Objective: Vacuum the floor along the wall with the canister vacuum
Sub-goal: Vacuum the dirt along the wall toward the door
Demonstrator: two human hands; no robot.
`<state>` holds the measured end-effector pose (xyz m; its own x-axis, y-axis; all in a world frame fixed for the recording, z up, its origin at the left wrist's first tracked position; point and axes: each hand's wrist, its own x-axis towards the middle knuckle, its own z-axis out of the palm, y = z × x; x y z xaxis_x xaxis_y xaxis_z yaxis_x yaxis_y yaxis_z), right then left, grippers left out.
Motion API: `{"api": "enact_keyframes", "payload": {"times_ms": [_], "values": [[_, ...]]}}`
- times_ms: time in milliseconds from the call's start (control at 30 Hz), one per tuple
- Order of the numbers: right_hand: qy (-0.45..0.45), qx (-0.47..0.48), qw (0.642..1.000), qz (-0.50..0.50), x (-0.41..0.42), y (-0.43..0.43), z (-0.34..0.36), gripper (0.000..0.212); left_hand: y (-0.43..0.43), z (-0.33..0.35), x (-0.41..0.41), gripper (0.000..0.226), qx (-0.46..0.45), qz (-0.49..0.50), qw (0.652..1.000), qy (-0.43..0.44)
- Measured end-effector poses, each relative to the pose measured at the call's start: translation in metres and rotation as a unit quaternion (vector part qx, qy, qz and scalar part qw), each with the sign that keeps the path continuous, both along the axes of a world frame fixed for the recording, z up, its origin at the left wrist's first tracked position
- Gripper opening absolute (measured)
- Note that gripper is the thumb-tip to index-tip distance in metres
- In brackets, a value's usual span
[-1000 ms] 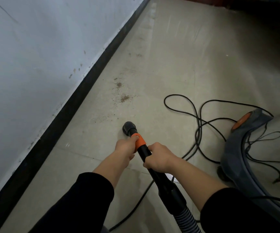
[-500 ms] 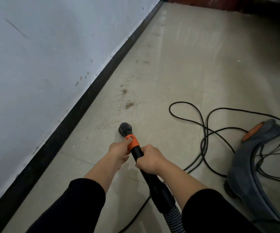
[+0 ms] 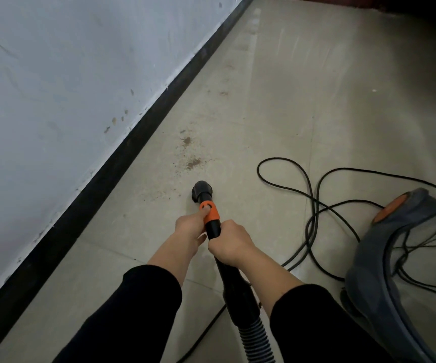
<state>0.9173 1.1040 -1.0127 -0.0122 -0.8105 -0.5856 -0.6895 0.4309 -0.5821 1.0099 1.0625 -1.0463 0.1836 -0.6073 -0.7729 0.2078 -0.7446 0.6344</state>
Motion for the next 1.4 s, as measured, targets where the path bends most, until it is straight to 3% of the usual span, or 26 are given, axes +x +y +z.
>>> {"api": "enact_keyframes", "payload": {"times_ms": [300, 467, 767, 1400], "values": [[0.010, -0.005, 1.000, -0.017, 0.009, -0.008, -0.013, 0.006, -0.012, -0.013, 0.017, 0.044, 0.000, -0.019, 0.998, 0.061], [0.018, -0.017, 0.999, -0.043, 0.002, -0.013, -0.018, 0.017, -0.026, -0.022, 0.013, 0.050, 0.011, -0.028, 0.995, 0.099], [0.014, -0.020, 0.998, -0.062, -0.001, -0.034, -0.020, 0.019, -0.053, -0.022, 0.007, 0.053, 0.048, -0.065, 0.987, 0.138], [-0.013, -0.015, 1.000, -0.015, 0.014, -0.034, -0.019, 0.020, -0.052, -0.036, 0.029, 0.048, 0.023, 0.027, 0.985, 0.170]]}}
